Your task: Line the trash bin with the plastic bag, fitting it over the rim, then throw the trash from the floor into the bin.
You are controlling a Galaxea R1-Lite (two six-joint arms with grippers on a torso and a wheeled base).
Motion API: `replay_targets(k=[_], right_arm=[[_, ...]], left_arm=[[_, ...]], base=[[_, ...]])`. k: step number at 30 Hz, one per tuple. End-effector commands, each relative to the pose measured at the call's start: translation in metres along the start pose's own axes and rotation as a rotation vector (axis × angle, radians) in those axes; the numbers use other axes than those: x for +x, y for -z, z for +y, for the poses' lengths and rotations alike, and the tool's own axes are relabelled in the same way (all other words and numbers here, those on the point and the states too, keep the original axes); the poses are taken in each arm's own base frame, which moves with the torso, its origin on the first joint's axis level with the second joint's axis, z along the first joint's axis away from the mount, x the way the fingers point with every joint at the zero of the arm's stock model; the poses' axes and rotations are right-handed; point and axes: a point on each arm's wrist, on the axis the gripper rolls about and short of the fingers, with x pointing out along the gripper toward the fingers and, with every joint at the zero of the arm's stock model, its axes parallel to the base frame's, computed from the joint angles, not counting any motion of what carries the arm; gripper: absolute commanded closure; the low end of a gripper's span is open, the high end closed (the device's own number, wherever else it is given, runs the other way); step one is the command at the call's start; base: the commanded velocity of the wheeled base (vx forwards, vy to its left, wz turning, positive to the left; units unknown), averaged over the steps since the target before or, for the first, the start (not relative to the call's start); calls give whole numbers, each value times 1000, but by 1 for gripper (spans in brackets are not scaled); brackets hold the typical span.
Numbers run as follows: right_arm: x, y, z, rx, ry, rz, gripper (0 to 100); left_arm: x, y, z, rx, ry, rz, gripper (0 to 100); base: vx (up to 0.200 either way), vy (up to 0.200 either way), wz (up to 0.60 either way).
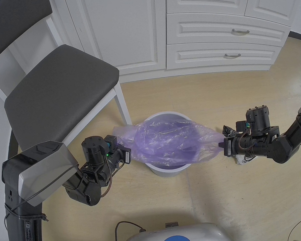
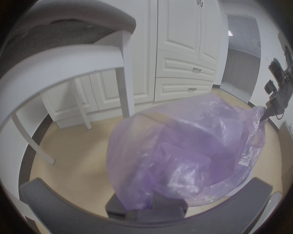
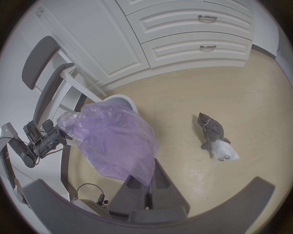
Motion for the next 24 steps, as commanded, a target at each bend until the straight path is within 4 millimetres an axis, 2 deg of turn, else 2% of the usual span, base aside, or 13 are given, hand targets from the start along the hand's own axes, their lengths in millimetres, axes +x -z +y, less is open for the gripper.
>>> replay_targets(k=[1,7,19,24], right_arm=[[14,8,8,0,0,23,100],[21,2,13,103,10,0,100],[12,-5,13,113,18,9,100],[13,-11,19,134,-4,-22,100]], left_arm=[[6,6,6,-4,-16,34,100],[12,17,12,-11,-42,99,100],[10,14,19,-21,-65,102,100],[4,9,23,-22,-64,99,100]], base=[[0,0,0],[0,0,0],[0,0,0],[0,0,0]])
